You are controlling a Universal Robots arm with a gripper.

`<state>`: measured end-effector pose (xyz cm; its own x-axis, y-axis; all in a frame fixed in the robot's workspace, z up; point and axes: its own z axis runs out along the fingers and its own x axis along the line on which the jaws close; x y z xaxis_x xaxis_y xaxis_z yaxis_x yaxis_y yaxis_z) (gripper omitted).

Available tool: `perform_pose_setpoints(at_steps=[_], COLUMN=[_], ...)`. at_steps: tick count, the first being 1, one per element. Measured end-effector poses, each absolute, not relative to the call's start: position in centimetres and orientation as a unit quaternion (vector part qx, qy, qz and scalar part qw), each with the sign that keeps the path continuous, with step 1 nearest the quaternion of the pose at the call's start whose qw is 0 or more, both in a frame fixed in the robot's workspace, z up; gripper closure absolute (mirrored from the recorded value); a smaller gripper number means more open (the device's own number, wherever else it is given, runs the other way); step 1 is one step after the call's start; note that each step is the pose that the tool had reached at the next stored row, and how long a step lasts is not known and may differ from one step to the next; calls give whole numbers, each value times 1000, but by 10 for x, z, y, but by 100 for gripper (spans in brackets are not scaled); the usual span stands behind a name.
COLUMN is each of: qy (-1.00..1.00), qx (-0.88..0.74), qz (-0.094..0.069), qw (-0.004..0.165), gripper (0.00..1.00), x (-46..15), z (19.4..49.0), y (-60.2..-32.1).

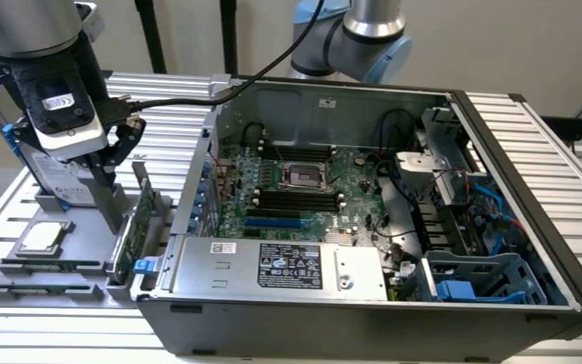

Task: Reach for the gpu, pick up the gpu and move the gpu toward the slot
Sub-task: 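Pick up the gpu and move the gpu toward the slot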

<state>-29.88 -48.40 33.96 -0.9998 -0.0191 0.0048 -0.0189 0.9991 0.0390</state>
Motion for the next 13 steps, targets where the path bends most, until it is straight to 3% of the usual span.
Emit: perform_pose_setpoints(at_steps=[7,10,13], qy=[-1000,-1000,-1000], qx=[9,9,9], qz=[-19,-19,-19], qw=[3,3,3], gripper=[88,70,64], x=[-299,-299,-299], z=[340,340,339], y=[-484,-484,-484])
